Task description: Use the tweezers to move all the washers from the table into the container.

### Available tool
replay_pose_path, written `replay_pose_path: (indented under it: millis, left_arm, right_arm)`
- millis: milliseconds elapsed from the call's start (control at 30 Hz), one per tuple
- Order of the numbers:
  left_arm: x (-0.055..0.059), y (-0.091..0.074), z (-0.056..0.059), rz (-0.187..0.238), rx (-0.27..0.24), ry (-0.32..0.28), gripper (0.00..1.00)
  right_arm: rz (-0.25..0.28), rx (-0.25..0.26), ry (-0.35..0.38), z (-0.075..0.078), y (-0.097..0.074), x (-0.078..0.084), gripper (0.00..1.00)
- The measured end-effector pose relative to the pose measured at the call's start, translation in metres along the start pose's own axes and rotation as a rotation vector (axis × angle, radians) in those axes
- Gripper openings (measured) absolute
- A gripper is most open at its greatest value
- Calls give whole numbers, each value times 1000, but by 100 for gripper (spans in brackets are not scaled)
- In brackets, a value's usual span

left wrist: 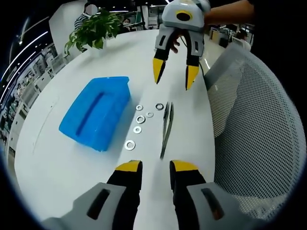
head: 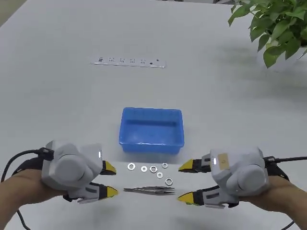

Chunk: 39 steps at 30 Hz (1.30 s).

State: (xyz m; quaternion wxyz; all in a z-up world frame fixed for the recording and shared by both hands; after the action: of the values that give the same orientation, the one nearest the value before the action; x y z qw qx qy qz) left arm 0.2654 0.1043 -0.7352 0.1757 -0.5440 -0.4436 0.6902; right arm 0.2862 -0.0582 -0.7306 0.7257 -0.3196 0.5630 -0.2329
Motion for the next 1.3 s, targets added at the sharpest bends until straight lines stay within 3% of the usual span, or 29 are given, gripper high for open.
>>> replay_pose_path:
  millis: [367,733,1167,1300]
  left_arm:
    - [2,15,0,-36,38,52,23]
    - [3,27,1,-67,75,99,17]
    - [5,38,2,-111,91,138,12]
    - [4,39,3,-99,92,132,11]
  right_arm:
    - [-38,-60,-56,1,25,3,25]
    - [-61,-123,-66,1,42,3,19]
    - [-85,-140,-85,-1,52,5,16]
    - [-84,-138,-89,-1,53,5,15]
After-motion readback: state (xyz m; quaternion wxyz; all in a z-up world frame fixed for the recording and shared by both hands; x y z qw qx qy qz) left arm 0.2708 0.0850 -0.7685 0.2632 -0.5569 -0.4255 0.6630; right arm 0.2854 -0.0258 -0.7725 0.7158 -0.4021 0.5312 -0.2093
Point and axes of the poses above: the centre of the closed fingertips' face, and the gripper's own axes: y roughly forward along the fingers, z roughly to its right, x roughly out of its underside, the point moved 4 cm from there along -y, roughly backward along the fingers, and after that the axes turned 6 degrees about -y, right-handed, at the moved point
